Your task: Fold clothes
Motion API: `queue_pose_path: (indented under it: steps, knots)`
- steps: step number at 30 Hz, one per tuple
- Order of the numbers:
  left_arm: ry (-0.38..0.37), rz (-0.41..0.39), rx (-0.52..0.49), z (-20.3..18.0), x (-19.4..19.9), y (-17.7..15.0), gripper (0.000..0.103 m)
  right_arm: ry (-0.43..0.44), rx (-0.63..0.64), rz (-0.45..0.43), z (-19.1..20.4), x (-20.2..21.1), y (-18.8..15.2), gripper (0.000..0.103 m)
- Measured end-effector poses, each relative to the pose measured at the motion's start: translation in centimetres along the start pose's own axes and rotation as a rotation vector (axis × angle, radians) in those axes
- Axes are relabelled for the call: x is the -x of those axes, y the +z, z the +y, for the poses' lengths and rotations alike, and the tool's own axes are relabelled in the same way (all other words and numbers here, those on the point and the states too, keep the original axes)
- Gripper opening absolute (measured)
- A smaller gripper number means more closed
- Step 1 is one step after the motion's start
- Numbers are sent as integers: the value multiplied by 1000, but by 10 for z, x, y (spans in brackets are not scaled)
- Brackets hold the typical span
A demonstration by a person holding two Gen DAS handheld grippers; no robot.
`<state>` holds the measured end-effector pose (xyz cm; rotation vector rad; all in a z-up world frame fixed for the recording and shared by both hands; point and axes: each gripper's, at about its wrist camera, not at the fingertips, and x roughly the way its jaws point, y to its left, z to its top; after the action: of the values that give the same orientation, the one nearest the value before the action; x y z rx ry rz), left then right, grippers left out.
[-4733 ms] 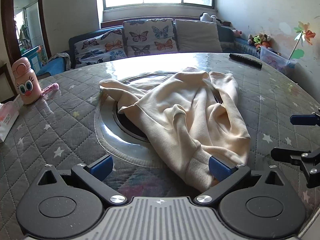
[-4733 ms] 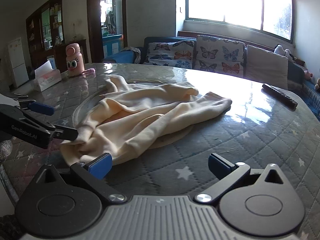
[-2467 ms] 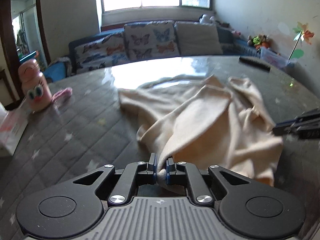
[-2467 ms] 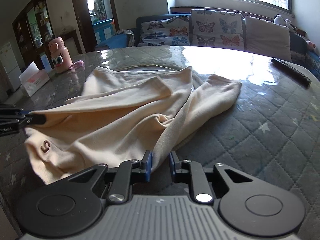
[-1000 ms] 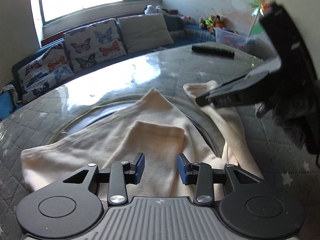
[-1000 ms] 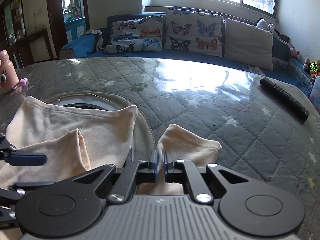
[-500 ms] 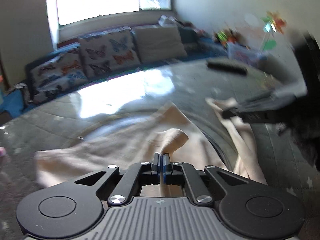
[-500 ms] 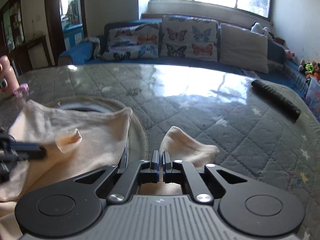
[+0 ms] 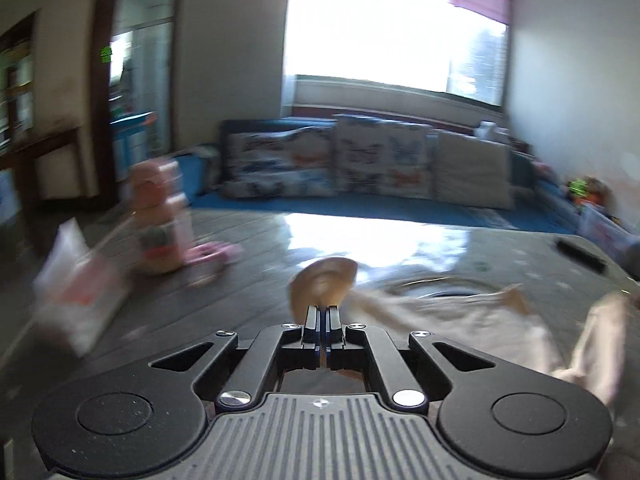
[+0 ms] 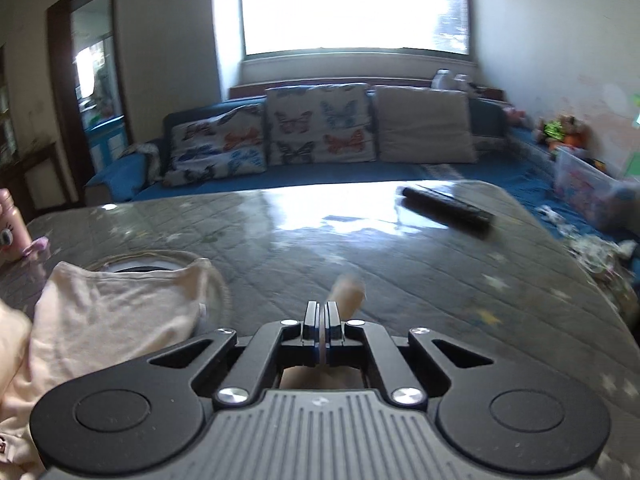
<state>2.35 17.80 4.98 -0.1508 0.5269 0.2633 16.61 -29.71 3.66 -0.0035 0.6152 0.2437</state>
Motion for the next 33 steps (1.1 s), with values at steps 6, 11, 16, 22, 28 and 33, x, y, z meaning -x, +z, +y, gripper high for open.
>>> queue_pose_path:
  steps: [6,11,16,22,28,33]
  knots:
    - [149,93,81,58,1,-37,2,-59,-67,59,-33,14,-27,6]
    - [175,119,116,70,4,-54,2,-58,-121,91,-41,-1,-36,17]
    - [197,139,140,78,5,-65,2,-63,-135,99,-39,-30,-34,35]
    - [217,149,148,81,3,-66,2,-85,-124,111,-30,-60,-36,26]
    - [230,144,156,86,8,-67,2,-118,-90,75,-27,-46,-36,5]
    - [233,135,164,91,15,-70,2,-180,-63,32,-36,-6,-36,5]
